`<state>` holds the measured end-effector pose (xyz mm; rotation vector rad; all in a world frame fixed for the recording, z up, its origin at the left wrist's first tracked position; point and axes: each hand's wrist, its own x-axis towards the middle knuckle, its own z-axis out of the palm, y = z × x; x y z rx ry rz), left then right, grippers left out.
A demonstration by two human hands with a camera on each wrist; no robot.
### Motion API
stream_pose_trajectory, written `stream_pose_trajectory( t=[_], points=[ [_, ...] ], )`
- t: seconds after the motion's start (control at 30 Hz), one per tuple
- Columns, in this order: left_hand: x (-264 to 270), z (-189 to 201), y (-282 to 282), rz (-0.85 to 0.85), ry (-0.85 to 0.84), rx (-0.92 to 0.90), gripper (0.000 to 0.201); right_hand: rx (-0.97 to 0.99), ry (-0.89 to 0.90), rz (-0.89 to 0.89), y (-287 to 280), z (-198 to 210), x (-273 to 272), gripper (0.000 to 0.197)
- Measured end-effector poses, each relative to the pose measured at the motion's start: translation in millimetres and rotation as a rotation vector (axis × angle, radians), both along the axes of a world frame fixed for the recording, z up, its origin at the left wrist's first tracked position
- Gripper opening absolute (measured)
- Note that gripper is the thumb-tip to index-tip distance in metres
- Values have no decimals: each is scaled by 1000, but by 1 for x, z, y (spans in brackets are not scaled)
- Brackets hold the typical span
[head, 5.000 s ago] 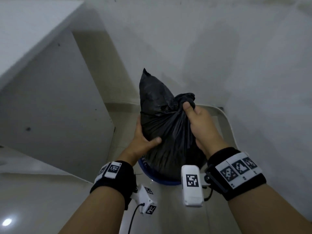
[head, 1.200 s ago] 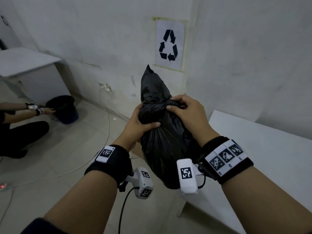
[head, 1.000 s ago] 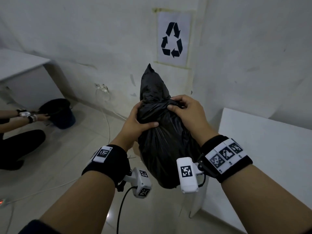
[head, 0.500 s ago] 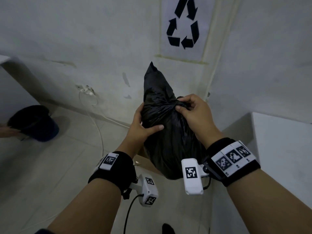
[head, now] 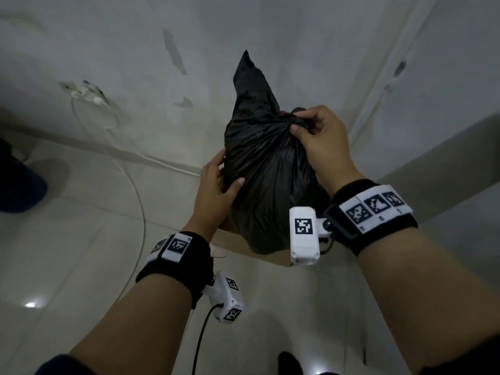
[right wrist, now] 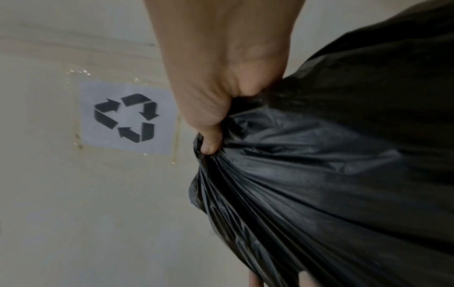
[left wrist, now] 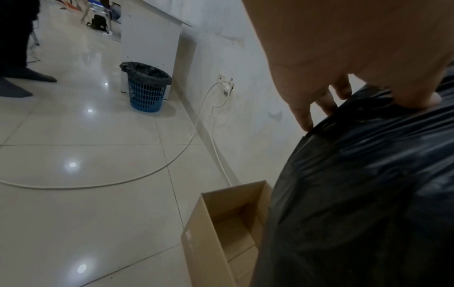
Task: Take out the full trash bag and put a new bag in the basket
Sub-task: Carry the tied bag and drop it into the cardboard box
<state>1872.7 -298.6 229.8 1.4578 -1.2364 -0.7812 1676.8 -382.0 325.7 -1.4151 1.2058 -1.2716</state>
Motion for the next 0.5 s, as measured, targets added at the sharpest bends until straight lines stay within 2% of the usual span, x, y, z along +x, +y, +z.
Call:
stream_pose_trajectory(
  t=[0.07, 0.13, 0.2, 0.3, 0.4, 0.5],
  points=[
    [8, -54, -8, -35, -24, -2, 62, -18, 17, 5, -12, -48, 8, 21],
    [15, -113, -16, -72, -85, -11, 68, -49, 35, 17, -24, -99, 15, 23],
    [24, -175, -24, -99, -212, -1, 77, -87, 33, 31, -35, -146, 20, 23],
    [32, -252, -26, -43, -402, 97, 88, -163, -33, 21, -57, -203, 22, 22],
    [34, -300, -23, -42, -601, 236, 90, -260, -135, -1, -84, -226, 18, 20],
    [36, -324, -19, -119, -832, 295, 98, -363, -122, -21, -103, -218, 13, 15]
  ],
)
